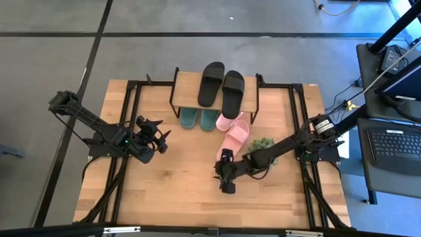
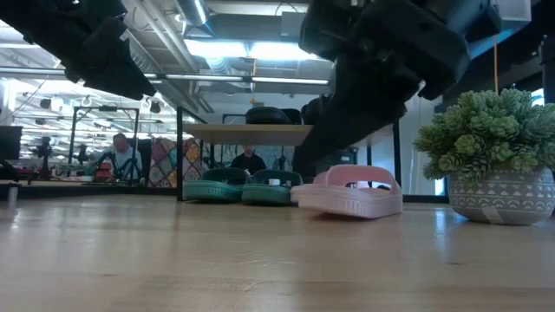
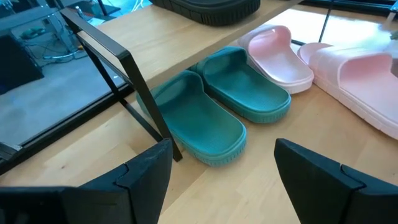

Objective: Pick and place slides into the shelf
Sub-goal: Put the pink slide under the shelf

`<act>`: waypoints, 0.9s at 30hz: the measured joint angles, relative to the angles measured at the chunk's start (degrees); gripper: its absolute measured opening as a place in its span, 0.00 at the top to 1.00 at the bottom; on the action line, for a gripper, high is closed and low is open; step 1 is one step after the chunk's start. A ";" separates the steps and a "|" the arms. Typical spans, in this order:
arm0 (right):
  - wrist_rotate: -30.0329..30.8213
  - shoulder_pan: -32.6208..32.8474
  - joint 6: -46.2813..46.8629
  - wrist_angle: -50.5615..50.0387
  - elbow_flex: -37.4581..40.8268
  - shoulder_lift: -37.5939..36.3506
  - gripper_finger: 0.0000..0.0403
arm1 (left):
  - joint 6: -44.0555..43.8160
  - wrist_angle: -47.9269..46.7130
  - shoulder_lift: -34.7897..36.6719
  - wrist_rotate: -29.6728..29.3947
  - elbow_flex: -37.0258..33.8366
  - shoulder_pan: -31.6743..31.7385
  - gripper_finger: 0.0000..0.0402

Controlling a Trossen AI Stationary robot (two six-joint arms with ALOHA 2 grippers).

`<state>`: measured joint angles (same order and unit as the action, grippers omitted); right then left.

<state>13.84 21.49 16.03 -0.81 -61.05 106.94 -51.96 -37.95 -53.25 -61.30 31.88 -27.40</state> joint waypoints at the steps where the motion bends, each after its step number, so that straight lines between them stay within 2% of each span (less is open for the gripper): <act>1: -0.02 -0.03 1.15 -0.60 0.02 0.00 0.48 | 0.00 0.00 0.00 0.00 0.00 -0.01 0.32; 10: -0.03 -0.15 10.73 -4.62 0.00 0.77 0.48 | 0.00 0.02 0.00 0.00 0.00 -0.01 0.32; 21: 0.00 -2.20 13.56 -7.04 0.02 2.71 0.48 | 0.02 -0.17 0.00 0.61 0.00 -0.02 0.32; 27: 0.11 -2.33 14.46 -12.16 -0.03 2.62 0.48 | 0.04 -0.30 0.00 0.83 0.00 -0.02 0.32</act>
<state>13.95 19.16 30.49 -12.97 -61.08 109.56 -51.92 -38.25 -53.25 -60.47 31.88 -27.42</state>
